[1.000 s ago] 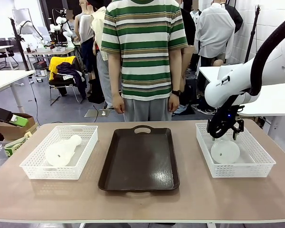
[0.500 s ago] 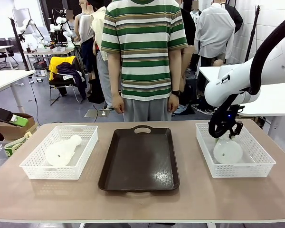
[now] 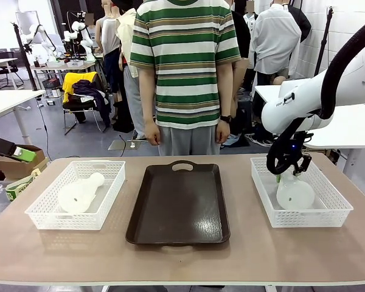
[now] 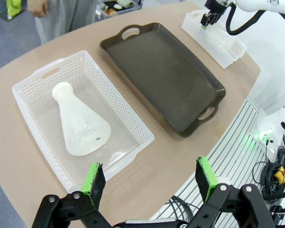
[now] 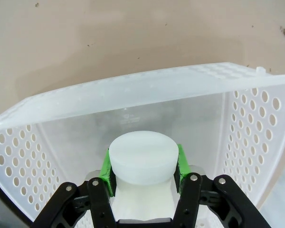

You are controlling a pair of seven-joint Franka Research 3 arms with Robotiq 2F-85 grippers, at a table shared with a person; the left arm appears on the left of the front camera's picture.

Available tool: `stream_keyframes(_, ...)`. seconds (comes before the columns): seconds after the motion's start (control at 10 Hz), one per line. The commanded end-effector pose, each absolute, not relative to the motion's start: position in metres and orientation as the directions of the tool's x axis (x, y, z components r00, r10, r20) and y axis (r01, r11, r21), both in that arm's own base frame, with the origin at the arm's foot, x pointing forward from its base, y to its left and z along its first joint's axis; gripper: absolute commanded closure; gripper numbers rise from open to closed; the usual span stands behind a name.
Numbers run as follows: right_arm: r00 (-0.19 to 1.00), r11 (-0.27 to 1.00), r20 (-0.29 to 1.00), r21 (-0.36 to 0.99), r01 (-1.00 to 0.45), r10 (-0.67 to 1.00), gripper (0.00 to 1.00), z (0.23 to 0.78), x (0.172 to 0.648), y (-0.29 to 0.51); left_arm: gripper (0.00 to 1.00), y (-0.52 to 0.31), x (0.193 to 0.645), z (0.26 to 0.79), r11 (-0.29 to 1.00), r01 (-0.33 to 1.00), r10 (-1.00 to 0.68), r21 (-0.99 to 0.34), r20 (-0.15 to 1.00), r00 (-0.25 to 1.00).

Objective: Prepare the laboratory tools.
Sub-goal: Pick up the Big flask that the person points to, then while moving the picked Big flask to the Handle tray indicated by the person, stop as directed by the person.

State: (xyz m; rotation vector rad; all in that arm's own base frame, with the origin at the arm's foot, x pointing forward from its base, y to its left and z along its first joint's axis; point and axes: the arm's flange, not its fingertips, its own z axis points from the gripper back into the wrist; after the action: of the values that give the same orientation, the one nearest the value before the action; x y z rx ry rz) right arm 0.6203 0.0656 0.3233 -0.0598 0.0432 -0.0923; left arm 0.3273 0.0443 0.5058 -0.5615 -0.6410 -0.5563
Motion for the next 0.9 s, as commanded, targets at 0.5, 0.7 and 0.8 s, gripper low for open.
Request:
stream_keyframes(0.5, 0.995, 0.994, -0.037, -0.059, 0.090, -0.093, 1.00, 0.3226, 0.6205, 0.0650, 0.00, 0.0472, 0.3282, 0.5055, 0.697, 0.646, -0.301, -0.311, 0.691, 0.657)
stream_keyframes(0.7, 0.995, 0.994, -0.037, -0.059, 0.090, -0.093, 1.00, 0.3226, 0.6205, 0.0650, 0.00, 0.0472, 0.3282, 0.5055, 0.697, 0.646, -0.301, -0.311, 0.691, 0.657)
stream_keyframes(0.8, 0.995, 0.994, -0.037, -0.059, 0.090, -0.093, 1.00, 0.3226, 0.6205, 0.0650, 0.00, 0.0472, 0.3282, 0.5055, 0.697, 0.646, -0.301, -0.311, 0.691, 0.657)
